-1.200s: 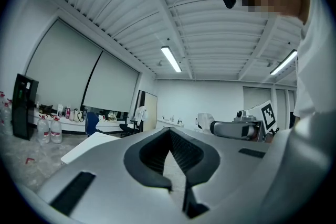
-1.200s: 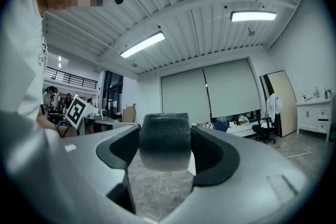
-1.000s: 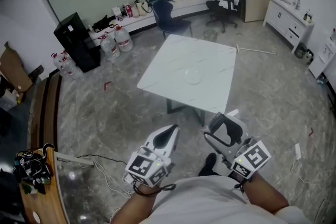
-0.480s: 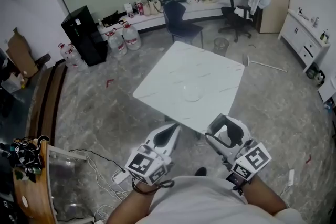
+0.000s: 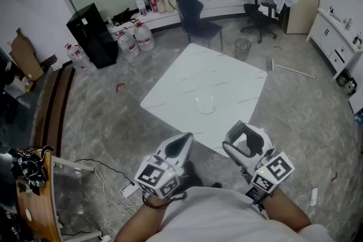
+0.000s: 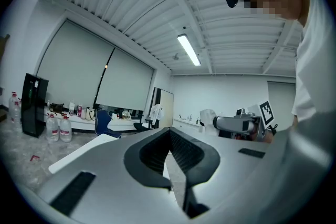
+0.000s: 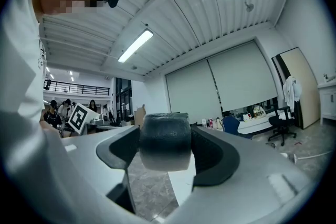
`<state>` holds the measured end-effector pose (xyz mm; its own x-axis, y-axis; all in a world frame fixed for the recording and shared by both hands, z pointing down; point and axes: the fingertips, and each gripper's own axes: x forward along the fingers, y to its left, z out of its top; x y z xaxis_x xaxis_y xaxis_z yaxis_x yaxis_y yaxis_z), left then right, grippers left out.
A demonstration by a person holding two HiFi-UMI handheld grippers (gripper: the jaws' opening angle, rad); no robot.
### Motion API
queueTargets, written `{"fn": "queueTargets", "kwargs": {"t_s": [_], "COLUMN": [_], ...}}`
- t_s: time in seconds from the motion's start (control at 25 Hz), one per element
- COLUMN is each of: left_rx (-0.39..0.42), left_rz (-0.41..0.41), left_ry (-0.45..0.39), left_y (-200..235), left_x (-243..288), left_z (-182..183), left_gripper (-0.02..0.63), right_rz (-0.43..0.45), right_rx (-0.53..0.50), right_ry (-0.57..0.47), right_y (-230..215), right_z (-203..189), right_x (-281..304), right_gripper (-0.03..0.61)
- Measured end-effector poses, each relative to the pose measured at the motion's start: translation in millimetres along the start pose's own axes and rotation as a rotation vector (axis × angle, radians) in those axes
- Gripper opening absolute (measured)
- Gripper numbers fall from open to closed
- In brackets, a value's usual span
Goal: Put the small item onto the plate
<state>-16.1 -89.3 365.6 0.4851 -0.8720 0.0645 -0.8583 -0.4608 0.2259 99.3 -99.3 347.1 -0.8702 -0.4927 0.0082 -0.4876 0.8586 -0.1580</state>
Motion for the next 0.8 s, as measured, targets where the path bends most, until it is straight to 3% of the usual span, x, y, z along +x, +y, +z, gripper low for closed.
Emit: {"fn": "queueTargets", "kwargs": {"t_s": [0.44, 0.8], "left_rx": [-0.023, -0.068], "left_rz": [-0.081, -0.107], "left_ry": [0.020, 0.073], "left_y": [46, 136], "left_x": [85, 170], "left_z": [3, 0], "left_gripper": [0.006, 0.006], "right_rz": [-0.033, -0.092], "right_rx": [0.005, 0.037], "right_ry": [0.031, 0.112], "right_y": [-57, -141], "right_z": [-3, -30], "right_x": [53, 143], "right_gripper": [0.299, 0.299]}}
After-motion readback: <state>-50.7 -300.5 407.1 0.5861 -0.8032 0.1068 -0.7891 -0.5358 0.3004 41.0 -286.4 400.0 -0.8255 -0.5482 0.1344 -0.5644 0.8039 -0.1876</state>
